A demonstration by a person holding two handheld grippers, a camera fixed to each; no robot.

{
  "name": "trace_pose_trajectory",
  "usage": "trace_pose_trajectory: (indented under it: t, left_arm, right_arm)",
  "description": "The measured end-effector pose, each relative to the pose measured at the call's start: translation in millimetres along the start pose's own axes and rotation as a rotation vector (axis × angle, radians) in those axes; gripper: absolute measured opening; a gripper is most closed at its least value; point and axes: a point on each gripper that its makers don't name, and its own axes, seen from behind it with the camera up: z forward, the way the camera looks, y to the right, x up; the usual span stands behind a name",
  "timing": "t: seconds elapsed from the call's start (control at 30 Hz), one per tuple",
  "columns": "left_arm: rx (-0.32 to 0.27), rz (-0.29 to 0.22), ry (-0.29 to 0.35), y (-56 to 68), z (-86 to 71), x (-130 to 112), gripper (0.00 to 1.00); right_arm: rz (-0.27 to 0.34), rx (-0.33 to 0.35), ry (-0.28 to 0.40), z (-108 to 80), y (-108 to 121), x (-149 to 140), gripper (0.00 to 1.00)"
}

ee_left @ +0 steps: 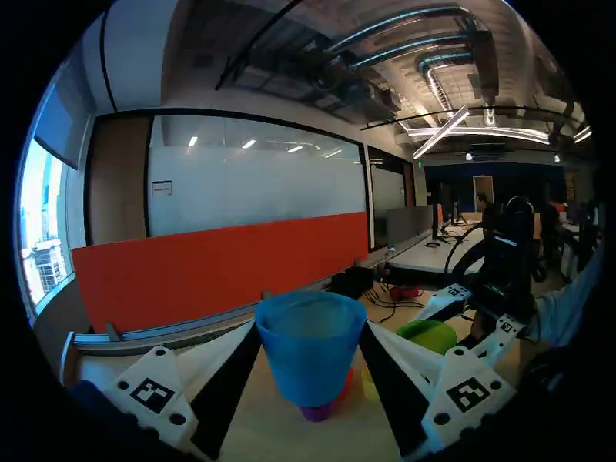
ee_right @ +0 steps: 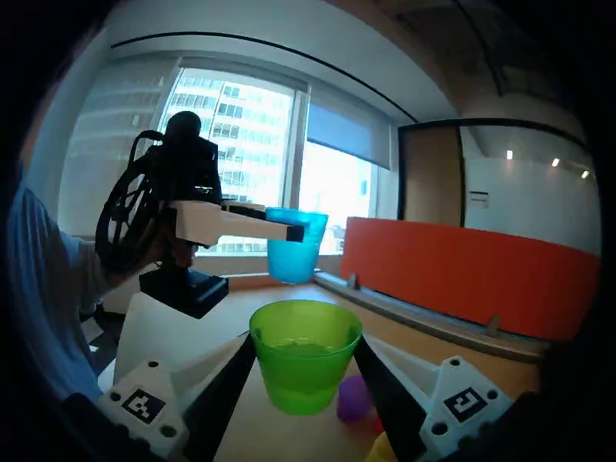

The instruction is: Pour water

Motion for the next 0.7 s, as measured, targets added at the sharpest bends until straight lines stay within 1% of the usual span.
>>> trace_pose_trajectory:
  t: [0.3,0.4,0.57,0.7]
  left_arm:
    - [0.006,-0.026,-0.016,-5.4,-3.7,-21,0.87]
    - [0.009,-0.021,-0.019,-5.7,-6.0,-28,0.86]
    - [0.014,0.008,-0.033,-4.4,-8.5,-43,0.86]
    - [0.012,0.017,-0.047,-2.2,-9.2,-53,0.86]
  right_arm:
    - [0.018,-0.022,-0.015,-11.1,8,-4,0.89]
    - [0.026,-0.03,-0.017,-15.6,13,-4,0.89]
    - [0.038,-0.04,-0.025,-21.1,19,-5,0.89]
    - [0.046,-0.041,-0.032,-23.8,20,-6,0.89]
